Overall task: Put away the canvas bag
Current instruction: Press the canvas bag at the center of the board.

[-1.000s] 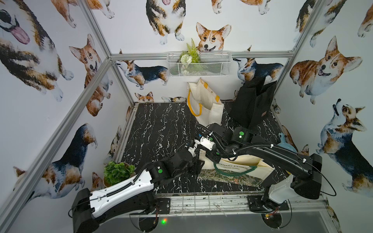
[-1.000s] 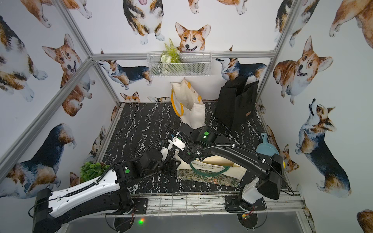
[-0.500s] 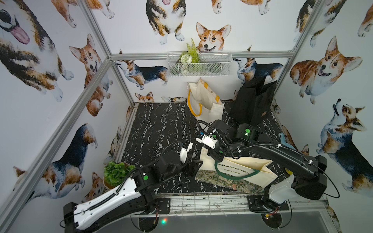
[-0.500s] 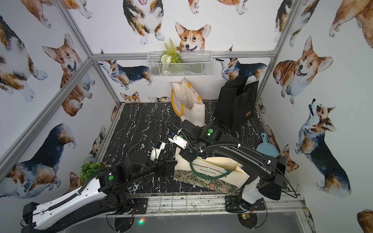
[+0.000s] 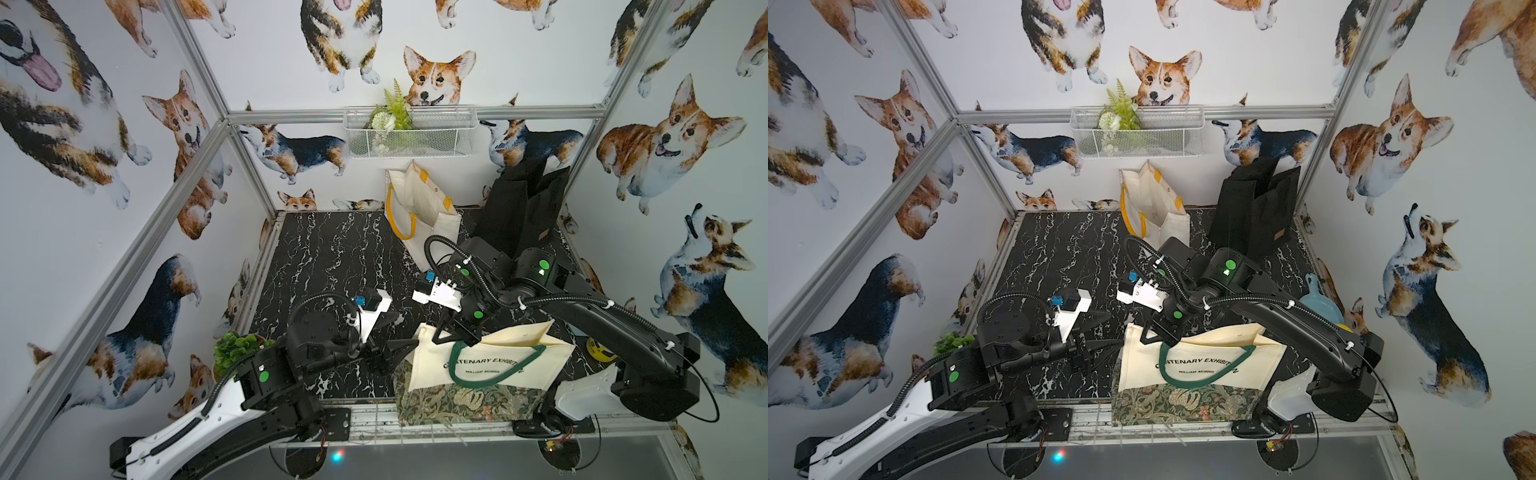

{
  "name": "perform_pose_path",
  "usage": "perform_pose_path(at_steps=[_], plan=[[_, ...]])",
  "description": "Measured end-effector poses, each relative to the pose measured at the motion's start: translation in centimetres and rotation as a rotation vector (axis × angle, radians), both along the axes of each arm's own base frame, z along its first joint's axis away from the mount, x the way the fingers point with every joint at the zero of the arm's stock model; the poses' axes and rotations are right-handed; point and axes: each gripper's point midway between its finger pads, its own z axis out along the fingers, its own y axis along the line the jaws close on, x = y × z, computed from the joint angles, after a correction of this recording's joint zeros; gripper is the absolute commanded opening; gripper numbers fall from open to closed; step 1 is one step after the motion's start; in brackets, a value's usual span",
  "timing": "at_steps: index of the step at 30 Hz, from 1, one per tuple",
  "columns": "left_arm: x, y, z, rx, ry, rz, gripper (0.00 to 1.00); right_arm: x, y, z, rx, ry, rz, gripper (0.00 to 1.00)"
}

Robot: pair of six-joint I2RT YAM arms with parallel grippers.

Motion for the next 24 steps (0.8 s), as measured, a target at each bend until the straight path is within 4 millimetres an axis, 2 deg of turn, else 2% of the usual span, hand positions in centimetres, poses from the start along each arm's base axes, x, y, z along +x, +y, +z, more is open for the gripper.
perform_pose_path(at_steps=[5,11,15,20,24], plan=[[-1.4,-1.2,0.5,-0.027,0.022,-0.104,0.86,-1.9,0.1,1.3,0.057,0.065,0.054,0.0],[-2.2,-1.6,1.2,-0.063,0.034,-0.151,0.84,-2.0,0.4,1.2,0.059,0.084,0.049,0.0],[-2.5,-1.9,1.1,-0.076,0.055,-0.174,0.83,-0.8,0.6,0.8,0.04,0.042,-0.005,0.0],[-2.4,-2.3,0.1,-0.075,0.09,-0.176,0.82,2.1,0.3,0.8,0.024,0.01,-0.132,0.0],[-2.2,-2.4,0.2,-0.094,0.091,-0.166,0.72,3.4,-0.1,1.1,0.026,0.008,-0.187,0.0]])
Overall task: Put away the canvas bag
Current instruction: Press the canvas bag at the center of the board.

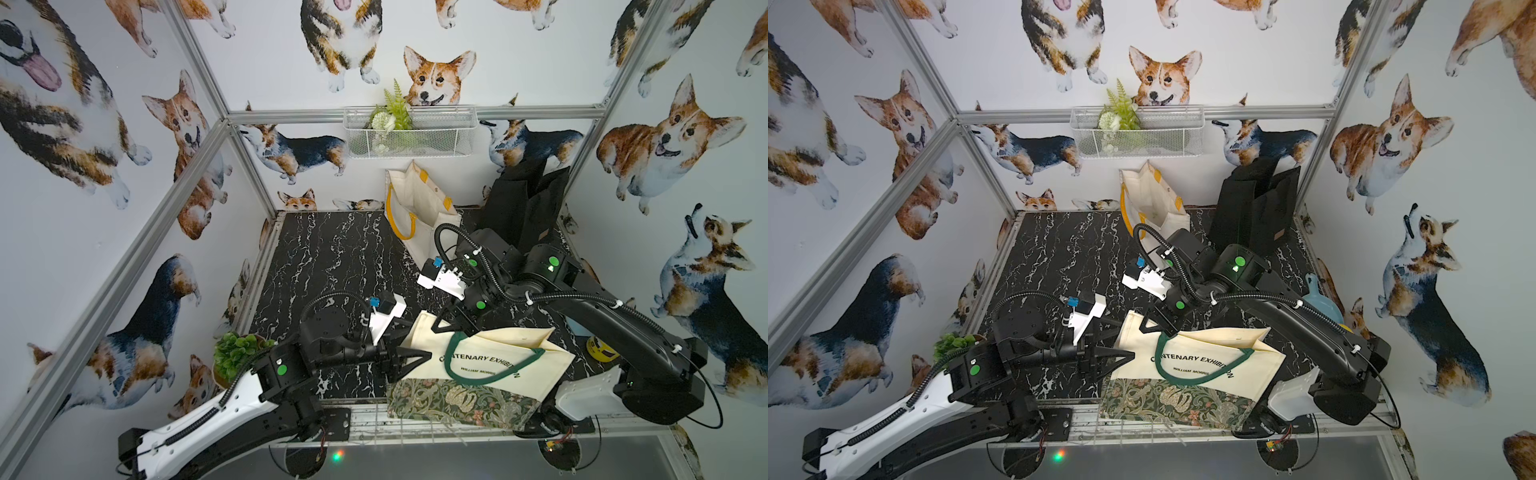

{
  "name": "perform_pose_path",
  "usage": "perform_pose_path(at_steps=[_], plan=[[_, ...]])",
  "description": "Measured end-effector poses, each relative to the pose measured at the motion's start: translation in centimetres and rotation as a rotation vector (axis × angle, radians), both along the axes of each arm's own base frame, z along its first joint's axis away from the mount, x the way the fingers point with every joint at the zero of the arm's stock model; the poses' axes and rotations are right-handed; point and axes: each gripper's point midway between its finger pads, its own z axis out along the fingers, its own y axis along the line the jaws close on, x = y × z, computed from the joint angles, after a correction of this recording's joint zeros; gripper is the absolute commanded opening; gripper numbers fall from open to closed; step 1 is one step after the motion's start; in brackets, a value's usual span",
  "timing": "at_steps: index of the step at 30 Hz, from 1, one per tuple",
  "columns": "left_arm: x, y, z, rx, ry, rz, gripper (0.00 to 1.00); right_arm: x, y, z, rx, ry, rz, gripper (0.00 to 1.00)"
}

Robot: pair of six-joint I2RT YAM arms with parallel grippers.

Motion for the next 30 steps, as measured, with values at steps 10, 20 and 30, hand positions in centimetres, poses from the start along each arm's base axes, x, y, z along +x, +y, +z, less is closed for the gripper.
perform_pose_path(at_steps=[10,20,30], plan=[[1.1,0.0,-0.4,0.009,0.013,0.058,0.26,1.0,-0.3,0.2,-0.007,-0.015,-0.041,0.0],[1.2,-0.3,-1.4,0.049,0.03,0.056,0.0,0.5,-0.8,-0.4,-0.024,0.018,-0.044,0.0],[0.1,-0.5,-1.6,0.059,0.047,-0.01,0.0,-1.3,0.7,0.2,0.069,0.077,0.068,0.41]])
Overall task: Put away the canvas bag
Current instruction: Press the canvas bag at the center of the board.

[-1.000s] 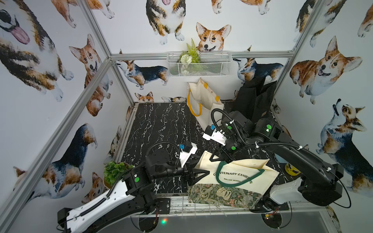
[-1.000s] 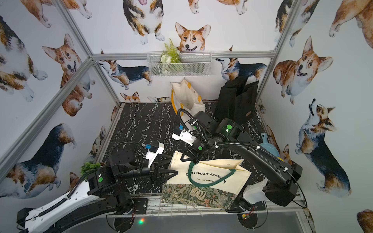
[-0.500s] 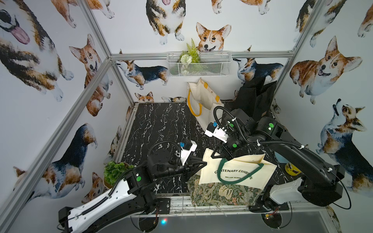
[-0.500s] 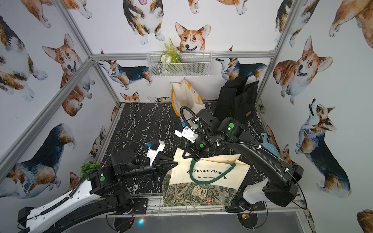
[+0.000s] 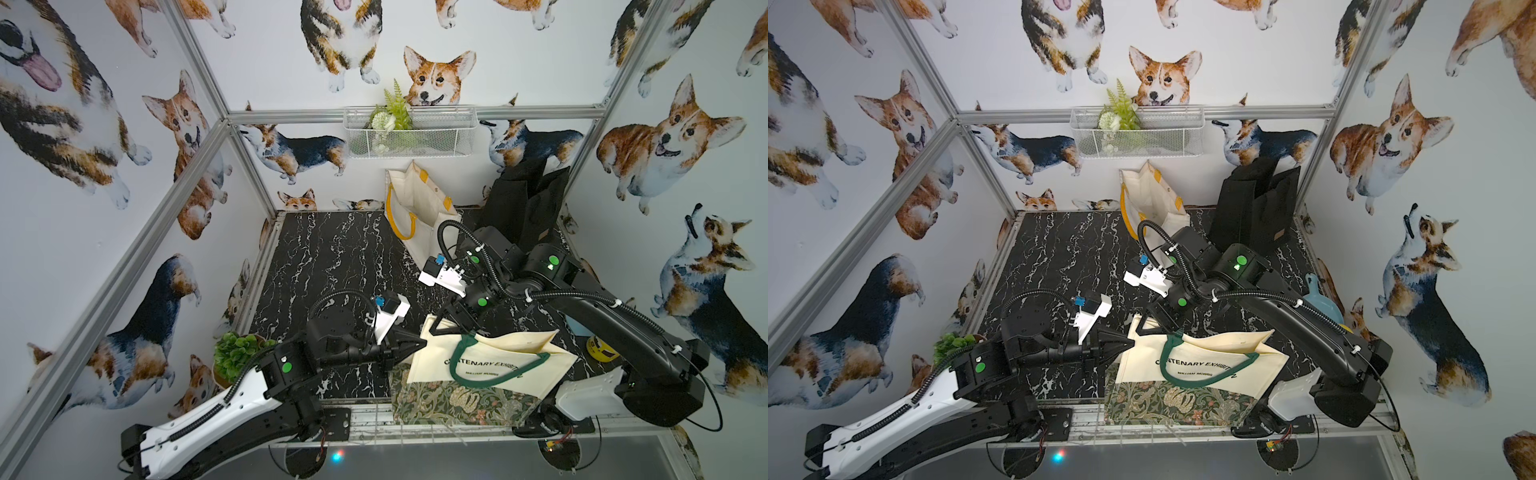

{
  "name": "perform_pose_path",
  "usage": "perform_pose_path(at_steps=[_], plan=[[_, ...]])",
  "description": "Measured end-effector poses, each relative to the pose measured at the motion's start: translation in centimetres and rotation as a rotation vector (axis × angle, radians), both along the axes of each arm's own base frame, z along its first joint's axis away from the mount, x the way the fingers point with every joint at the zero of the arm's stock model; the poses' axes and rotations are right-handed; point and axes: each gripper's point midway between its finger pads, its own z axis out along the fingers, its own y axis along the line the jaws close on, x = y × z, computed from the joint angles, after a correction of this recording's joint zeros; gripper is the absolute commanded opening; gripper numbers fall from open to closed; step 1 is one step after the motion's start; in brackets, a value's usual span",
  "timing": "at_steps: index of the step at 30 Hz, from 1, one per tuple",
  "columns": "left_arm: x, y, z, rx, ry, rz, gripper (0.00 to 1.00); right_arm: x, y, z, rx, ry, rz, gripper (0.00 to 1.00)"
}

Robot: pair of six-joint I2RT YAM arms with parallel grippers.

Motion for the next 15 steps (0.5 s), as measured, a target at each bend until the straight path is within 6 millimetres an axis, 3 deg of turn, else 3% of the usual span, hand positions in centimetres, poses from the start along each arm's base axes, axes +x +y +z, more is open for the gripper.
perform_pose_path(at_steps=[2,4,6,11,12,15], plan=[[-0.1,-0.1,0.0,0.0,0.003,-0.008,0.0,-0.4,0.5,-0.1,0.006,0.007,0.026,0.36],[-0.2,-0.2,0.1,0.0,0.004,-0.015,0.0,-0.7,0.9,-0.5,0.0,0.011,0.045,0.26],[-0.3,-0.1,0.0,0.005,0.008,-0.018,0.0,-1.0,1.2,-0.8,-0.008,0.016,0.061,0.02],[-0.3,0.1,-0.3,0.018,0.015,-0.014,0.0,-1.2,1.3,-1.0,-0.021,0.009,0.063,0.0],[-0.3,0.1,-0.3,0.016,0.014,-0.014,0.03,-1.1,1.3,-0.9,-0.023,0.0,0.059,0.0],[-0.1,0.0,0.3,-0.007,-0.001,-0.009,0.34,-0.9,1.2,-0.1,-0.018,-0.018,0.05,0.0]])
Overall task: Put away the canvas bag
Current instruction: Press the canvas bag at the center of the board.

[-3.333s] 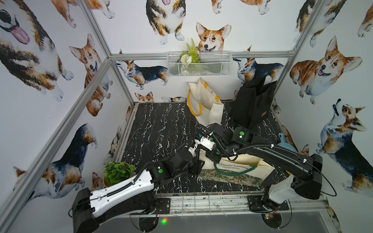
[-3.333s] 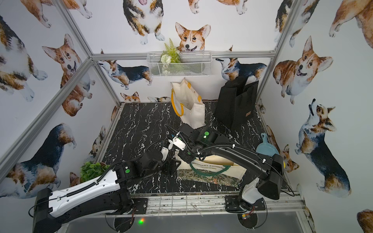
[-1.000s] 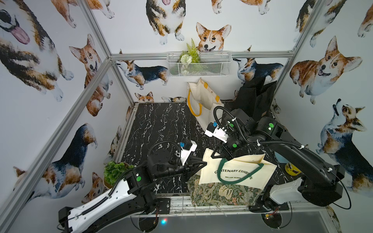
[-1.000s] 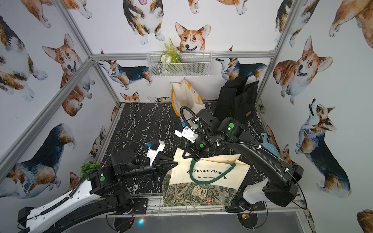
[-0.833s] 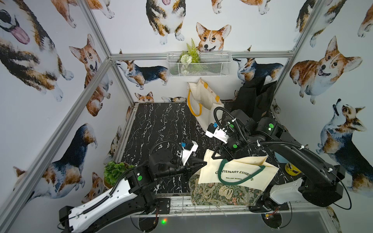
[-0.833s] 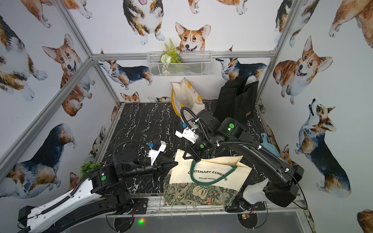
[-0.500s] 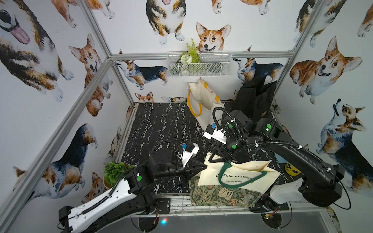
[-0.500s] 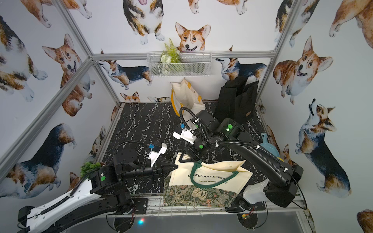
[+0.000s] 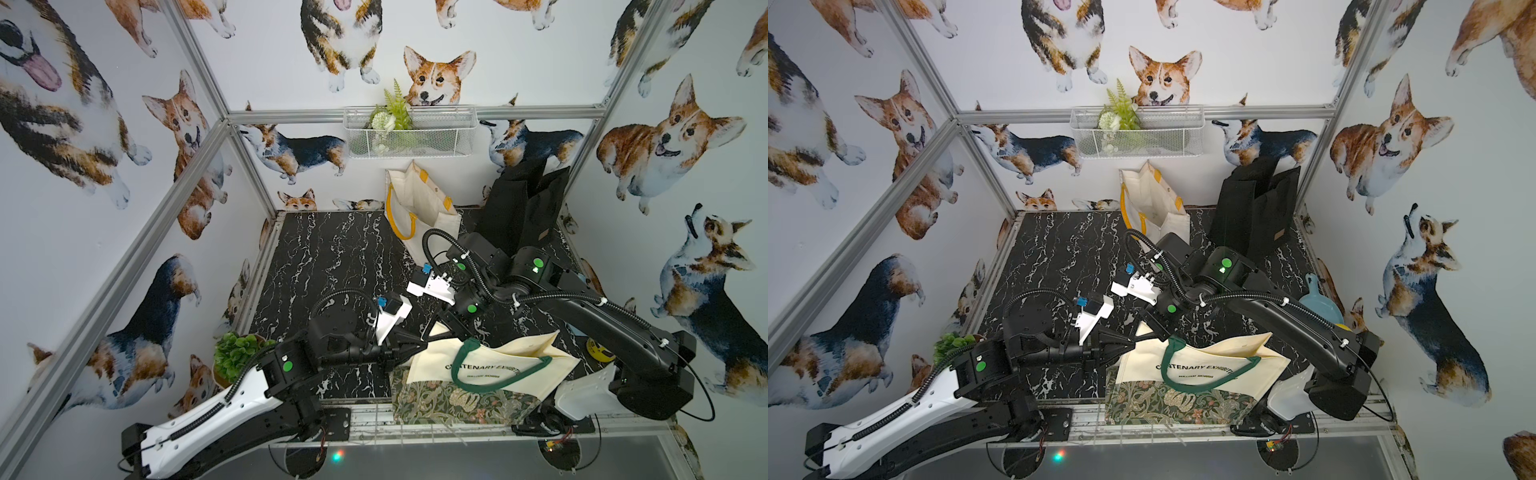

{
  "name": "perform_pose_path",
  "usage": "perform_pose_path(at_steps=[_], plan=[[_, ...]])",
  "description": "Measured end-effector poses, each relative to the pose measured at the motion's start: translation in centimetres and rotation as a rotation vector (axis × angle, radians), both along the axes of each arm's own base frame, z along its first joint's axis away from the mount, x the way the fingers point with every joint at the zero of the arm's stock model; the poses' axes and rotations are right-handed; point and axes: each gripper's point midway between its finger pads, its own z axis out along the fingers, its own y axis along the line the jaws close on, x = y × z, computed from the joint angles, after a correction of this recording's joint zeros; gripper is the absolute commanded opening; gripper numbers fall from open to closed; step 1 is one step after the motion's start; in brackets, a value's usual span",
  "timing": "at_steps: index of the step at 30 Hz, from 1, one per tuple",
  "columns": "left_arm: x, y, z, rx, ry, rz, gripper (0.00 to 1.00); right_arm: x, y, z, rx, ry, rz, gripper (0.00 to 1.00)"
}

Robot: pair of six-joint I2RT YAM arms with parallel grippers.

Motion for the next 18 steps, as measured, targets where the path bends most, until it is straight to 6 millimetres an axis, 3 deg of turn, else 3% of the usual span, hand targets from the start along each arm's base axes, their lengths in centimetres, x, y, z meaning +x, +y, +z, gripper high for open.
perform_pose_path(at_steps=[2,6,7,10,16,17,18], plan=[[-0.2,0.0,-0.3,0.005,0.008,-0.008,0.53,0.4,0.1,0.7,0.011,-0.02,-0.012,0.0],[-0.1,0.0,-0.8,0.016,0.017,-0.001,0.56,1.0,0.4,1.8,0.026,-0.035,-0.042,0.0],[-0.1,0.0,-0.9,0.016,0.017,-0.001,0.48,1.2,0.4,1.9,0.026,-0.04,-0.047,0.0],[0.0,0.0,-0.9,0.017,0.017,0.0,0.0,1.5,0.4,2.2,0.026,-0.043,-0.058,0.0],[0.0,0.4,-0.5,0.006,0.004,0.011,0.0,1.6,0.4,2.6,0.028,-0.046,-0.061,0.0],[0.0,0.5,-0.5,0.003,0.002,0.015,0.12,1.6,0.5,2.6,0.029,-0.048,-0.061,0.0],[0.0,0.5,-0.4,0.002,0.0,0.018,0.38,1.7,0.4,2.7,0.03,-0.05,-0.064,0.0]])
